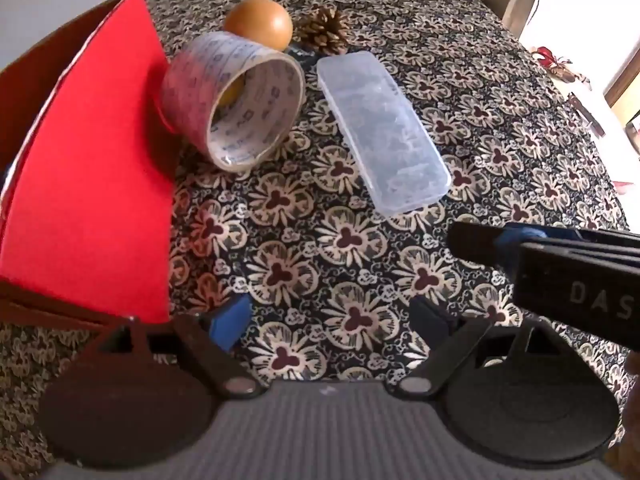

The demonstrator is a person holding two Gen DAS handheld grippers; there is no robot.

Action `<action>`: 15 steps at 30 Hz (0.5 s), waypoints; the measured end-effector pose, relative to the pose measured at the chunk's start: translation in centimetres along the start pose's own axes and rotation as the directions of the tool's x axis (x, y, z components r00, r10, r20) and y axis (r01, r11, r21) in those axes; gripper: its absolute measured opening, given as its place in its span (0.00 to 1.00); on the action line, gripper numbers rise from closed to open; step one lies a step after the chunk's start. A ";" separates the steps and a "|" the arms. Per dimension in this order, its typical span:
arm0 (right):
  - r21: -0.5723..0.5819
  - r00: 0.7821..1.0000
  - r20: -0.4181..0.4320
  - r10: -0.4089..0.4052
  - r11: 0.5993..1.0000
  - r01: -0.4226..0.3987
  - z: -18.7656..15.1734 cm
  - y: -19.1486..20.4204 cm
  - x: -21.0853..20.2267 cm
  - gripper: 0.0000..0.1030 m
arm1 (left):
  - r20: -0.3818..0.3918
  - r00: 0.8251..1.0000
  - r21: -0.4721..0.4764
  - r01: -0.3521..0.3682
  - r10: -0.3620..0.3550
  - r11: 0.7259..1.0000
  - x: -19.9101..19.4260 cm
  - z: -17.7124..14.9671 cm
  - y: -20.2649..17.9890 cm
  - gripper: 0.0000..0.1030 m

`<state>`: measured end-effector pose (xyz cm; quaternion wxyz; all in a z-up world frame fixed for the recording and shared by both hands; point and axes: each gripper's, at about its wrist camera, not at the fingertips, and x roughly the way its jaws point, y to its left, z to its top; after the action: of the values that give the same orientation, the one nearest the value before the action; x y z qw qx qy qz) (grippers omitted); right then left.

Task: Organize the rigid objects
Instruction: 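Move the right gripper toward the clear plastic container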

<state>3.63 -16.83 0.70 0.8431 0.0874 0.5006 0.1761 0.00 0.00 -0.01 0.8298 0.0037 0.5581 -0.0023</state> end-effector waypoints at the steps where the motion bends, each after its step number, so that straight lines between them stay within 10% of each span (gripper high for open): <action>1: 0.007 1.000 -0.008 -0.004 1.000 0.004 0.0 -0.1 0.2 0.24 | -0.002 1.000 0.002 -0.003 0.003 1.000 0.1 0.0 0.0 0.88; 15: 0.018 1.000 -0.017 -0.014 1.000 0.014 0.3 -0.4 -0.1 0.24 | -0.019 0.999 0.011 -0.040 0.040 0.999 0.3 0.1 -0.5 0.88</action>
<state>3.94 -17.24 0.77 0.8392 0.0901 0.5099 0.1662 0.20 -0.55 -0.29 0.8243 0.0192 0.5657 0.0116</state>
